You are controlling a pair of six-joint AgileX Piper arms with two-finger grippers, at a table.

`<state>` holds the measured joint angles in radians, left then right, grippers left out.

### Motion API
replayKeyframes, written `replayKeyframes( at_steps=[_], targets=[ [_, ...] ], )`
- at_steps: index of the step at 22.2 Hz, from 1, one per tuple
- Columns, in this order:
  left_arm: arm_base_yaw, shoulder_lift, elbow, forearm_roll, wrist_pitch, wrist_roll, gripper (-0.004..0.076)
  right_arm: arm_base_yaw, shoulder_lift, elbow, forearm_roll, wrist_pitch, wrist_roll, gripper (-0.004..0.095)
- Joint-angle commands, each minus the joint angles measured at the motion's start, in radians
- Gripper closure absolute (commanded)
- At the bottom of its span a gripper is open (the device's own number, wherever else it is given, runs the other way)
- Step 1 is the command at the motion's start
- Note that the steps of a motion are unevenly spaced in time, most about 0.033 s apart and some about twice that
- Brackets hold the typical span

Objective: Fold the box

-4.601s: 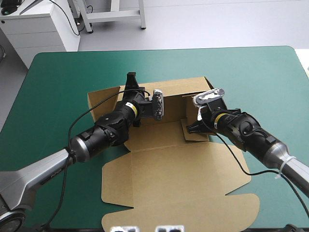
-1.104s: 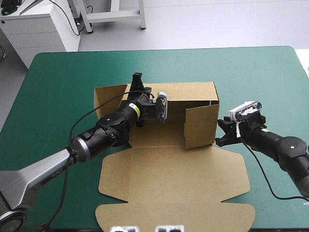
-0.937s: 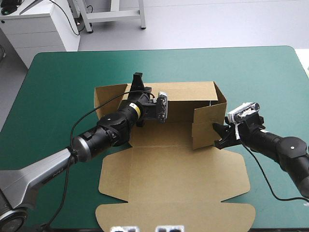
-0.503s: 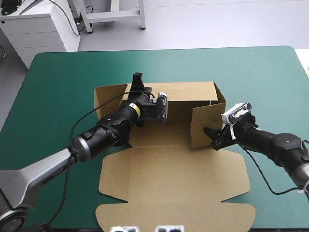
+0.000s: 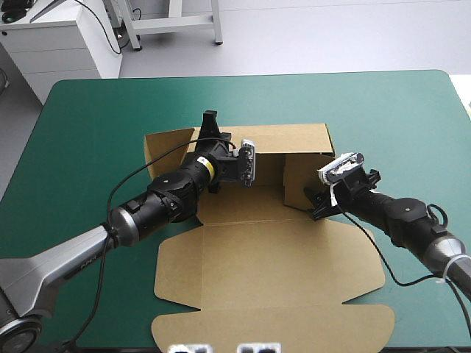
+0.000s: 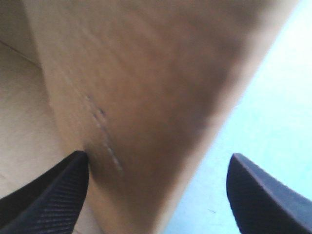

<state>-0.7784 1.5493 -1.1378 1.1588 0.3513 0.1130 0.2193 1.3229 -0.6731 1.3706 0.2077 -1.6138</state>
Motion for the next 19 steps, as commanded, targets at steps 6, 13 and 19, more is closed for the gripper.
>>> replayKeyframes(
  at_steps=[6,13,19],
  targets=[
    [-0.048,-0.028,-0.024,-0.006,-0.046,-0.013,0.0732,0.004,-0.022,-0.031,0.022,0.021,0.016,0.0629],
    [-0.054,-0.033,-0.024,-0.050,-0.013,-0.013,0.0705,0.004,-0.022,-0.031,0.025,0.077,0.015,0.0924],
    [-0.121,-0.064,-0.024,-0.093,0.048,-0.008,0.0250,0.004,-0.022,-0.031,0.029,0.044,0.093,0.0924]
  ],
)
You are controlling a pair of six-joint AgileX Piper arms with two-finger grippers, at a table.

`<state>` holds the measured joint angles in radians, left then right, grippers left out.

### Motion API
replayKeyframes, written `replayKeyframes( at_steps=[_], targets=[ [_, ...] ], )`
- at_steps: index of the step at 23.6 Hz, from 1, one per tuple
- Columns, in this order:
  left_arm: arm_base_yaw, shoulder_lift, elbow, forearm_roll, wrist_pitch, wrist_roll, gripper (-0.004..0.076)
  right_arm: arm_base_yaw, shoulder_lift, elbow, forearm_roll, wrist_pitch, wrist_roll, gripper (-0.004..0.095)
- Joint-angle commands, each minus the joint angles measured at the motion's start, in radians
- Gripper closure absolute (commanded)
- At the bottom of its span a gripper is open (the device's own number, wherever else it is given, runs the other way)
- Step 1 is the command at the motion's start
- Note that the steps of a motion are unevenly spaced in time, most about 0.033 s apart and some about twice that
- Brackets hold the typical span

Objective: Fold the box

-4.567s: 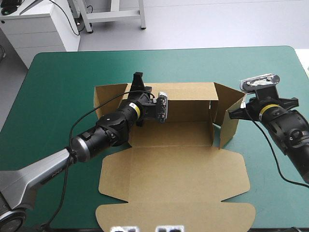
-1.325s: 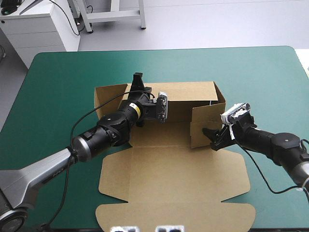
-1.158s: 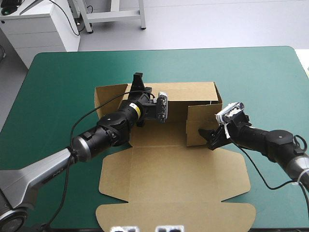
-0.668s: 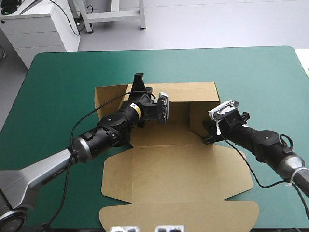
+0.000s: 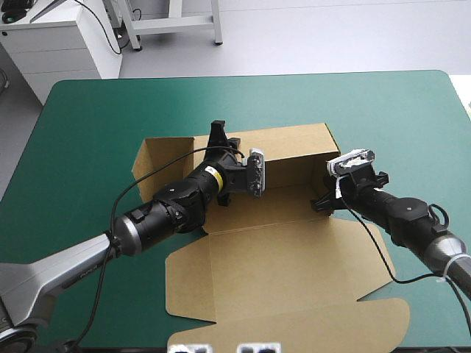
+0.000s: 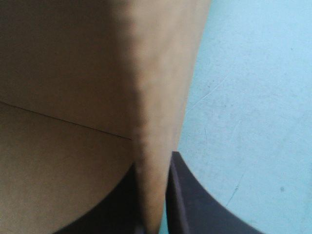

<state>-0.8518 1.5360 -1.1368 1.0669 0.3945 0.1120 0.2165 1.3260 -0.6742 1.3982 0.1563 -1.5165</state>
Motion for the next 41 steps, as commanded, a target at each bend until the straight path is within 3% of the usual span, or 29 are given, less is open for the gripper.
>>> replayKeyframes(
  at_steps=[1,4,8,14,17,22,26,31,35,39,41],
  targets=[
    [-0.068,-0.059,-0.025,0.003,0.023,-0.007,0.0204,0.007,-0.025,-0.030,0.001,0.096,-0.004,0.0924],
    [-0.148,-0.071,-0.025,0.003,0.090,-0.007,0.0132,0.007,-0.025,-0.030,0.001,0.092,0.009,0.0924],
    [-0.306,-0.091,-0.025,0.003,0.235,-0.007,0.0135,0.007,-0.025,-0.030,0.001,0.092,0.016,0.0924],
    [-0.454,-0.123,-0.025,0.038,0.346,-0.001,0.0145,0.007,-0.025,-0.030,0.001,0.088,0.016,0.0924],
    [-0.512,-0.144,-0.025,0.080,0.390,-0.001,0.0271,0.007,-0.025,-0.030,0.001,0.088,0.016,0.0924],
    [-0.556,-0.178,-0.025,0.107,0.398,-0.001,0.0724,0.007,-0.025,-0.030,0.001,0.088,0.016,0.0925],
    [-0.546,-0.190,-0.118,0.005,0.480,0.020,0.0706,0.007,-0.025,-0.030,0.001,0.088,0.016,0.0924],
    [-0.318,-0.190,-0.374,-0.476,0.510,0.260,0.0706,0.007,-0.025,-0.030,0.001,0.075,0.016,0.0926],
    [0.091,-0.190,-0.575,-0.851,0.625,0.355,0.0706,0.007,-0.025,-0.030,0.001,0.071,0.016,0.0926],
    [0.426,-0.190,-0.615,-1.067,0.738,0.365,0.0708,0.007,-0.025,-0.030,0.001,0.069,0.014,0.0926],
    [0.520,-0.190,-0.615,-1.130,0.782,0.365,0.0708,0.007,-0.025,-0.030,0.001,0.069,0.014,0.0926]
  ],
)
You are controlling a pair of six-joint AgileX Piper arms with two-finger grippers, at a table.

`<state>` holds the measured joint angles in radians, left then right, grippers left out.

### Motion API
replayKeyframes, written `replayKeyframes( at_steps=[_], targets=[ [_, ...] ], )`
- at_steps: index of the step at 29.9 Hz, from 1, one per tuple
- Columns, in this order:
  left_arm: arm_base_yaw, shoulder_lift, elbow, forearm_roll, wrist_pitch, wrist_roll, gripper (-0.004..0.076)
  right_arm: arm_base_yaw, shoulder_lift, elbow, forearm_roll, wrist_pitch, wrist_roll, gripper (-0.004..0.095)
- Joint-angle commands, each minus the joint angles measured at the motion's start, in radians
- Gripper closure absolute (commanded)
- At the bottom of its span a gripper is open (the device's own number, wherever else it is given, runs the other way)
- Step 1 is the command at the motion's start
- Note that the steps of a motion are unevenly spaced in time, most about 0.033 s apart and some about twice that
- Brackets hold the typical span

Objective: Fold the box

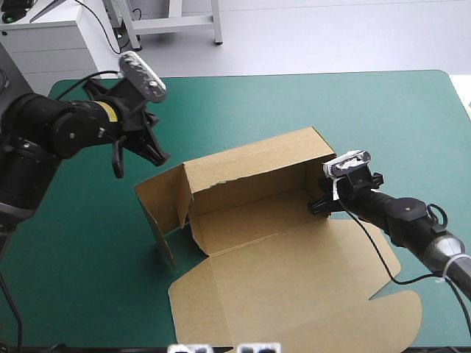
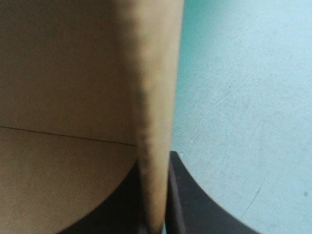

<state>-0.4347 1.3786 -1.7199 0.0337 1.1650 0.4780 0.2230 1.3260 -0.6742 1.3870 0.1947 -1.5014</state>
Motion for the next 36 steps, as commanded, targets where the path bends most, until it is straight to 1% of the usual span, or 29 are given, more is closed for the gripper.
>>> replayKeyframes(
  at_steps=[1,3,7,10,13,16,21,24,27,30,32,34,36],
  targets=[
    [0.152,-0.033,-0.032,-0.133,0.029,-0.001,0.0709,0.001,-0.025,-0.030,0.013,0.031,-0.001,0.0926],
    [0.245,-0.038,-0.032,-0.207,0.038,-0.001,0.0709,0.001,-0.025,-0.030,0.013,0.031,-0.004,0.0926],
    [0.397,-0.063,-0.030,-0.305,0.025,-0.003,0.0716,0.001,-0.025,-0.030,0.013,0.031,-0.003,0.0926],
    [0.467,-0.080,-0.021,-0.305,0.050,-0.008,0.0725,0.001,-0.025,-0.030,0.013,0.031,-0.003,0.0926],
    [0.503,-0.100,0.032,-0.307,0.063,-0.003,0.0732,0.001,-0.025,-0.030,0.013,0.028,-0.003,0.0926],
    [0.514,-0.131,0.146,-0.307,0.007,0.000,0.0733,0.001,-0.025,-0.030,0.013,0.028,-0.003,0.0926],
    [0.514,-0.205,0.356,-0.330,-0.153,0.000,0.0732,0.001,-0.025,-0.030,0.013,0.024,-0.003,0.0926],
    [0.514,-0.239,0.421,-0.317,-0.206,0.000,0.0732,-0.001,-0.027,-0.030,0.008,0.020,-0.003,0.0926],
    [0.514,-0.250,0.431,-0.313,-0.209,0.000,0.0732,-0.001,-0.040,-0.030,-0.007,0.025,-0.003,0.0926],
    [0.514,-0.256,0.431,-0.313,-0.209,0.000,0.0733,-0.001,-0.070,-0.038,-0.089,0.079,0.013,0.0926],
    [0.514,-0.256,0.431,-0.313,-0.209,0.000,0.0732,-0.001,-0.090,-0.059,-0.211,0.118,0.110,0.0926],
    [0.514,-0.259,0.431,-0.313,-0.209,0.000,0.0733,-0.001,-0.102,-0.101,-0.389,0.165,0.286,0.0926],
    [0.514,-0.259,0.431,-0.313,-0.209,0.000,0.0732,-0.001,-0.107,-0.157,-0.604,0.235,0.471,0.0926]
  ],
)
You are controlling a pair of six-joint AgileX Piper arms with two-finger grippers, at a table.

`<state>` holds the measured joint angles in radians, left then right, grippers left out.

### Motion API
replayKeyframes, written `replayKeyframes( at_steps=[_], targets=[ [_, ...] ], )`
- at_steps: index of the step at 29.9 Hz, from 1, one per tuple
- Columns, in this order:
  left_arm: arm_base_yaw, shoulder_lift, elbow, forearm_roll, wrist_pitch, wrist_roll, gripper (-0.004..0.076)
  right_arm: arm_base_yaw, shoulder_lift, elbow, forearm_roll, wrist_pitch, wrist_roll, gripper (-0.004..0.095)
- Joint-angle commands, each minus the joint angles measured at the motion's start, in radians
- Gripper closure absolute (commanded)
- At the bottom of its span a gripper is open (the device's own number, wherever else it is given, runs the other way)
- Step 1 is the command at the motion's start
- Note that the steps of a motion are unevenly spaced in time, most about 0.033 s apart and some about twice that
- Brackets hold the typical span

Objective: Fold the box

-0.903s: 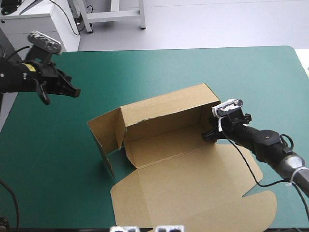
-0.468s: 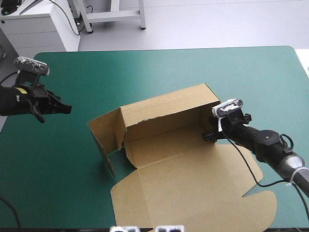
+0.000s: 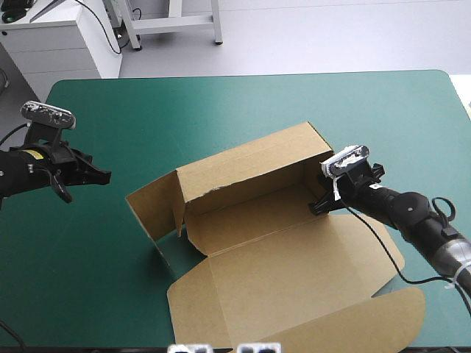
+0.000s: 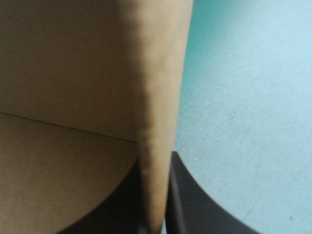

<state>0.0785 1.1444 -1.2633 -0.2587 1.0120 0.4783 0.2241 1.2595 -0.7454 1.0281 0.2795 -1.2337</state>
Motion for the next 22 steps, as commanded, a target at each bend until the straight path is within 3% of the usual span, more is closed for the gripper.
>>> replayKeyframes(
  at_steps=[1,4,7,9,16,22],
  targets=[
    [0.001,-0.025,-0.026,-0.021,-0.056,-0.001,0.0733,-0.002,-0.041,-0.125,-0.351,0.201,0.305,0.0926],
    [0.001,-0.025,-0.026,-0.021,-0.056,-0.001,0.0732,-0.002,-0.039,-0.237,-0.594,0.349,0.579,0.0926],
    [0.001,-0.025,-0.026,-0.021,-0.054,-0.001,0.0733,-0.002,-0.039,-0.339,-0.760,0.467,0.822,0.0926],
    [0.001,-0.025,-0.026,-0.021,-0.052,-0.001,0.0732,-0.002,-0.039,-0.389,-0.816,0.541,0.903,0.0926],
    [0.001,-0.025,-0.026,-0.023,-0.055,-0.001,0.0732,-0.002,-0.011,-0.478,-0.860,0.702,1.005,0.0926],
    [0.001,-0.026,-0.026,-0.024,-0.052,-0.001,0.0733,-0.002,0.091,-0.483,-0.858,0.728,1.027,0.0928]
  ],
)
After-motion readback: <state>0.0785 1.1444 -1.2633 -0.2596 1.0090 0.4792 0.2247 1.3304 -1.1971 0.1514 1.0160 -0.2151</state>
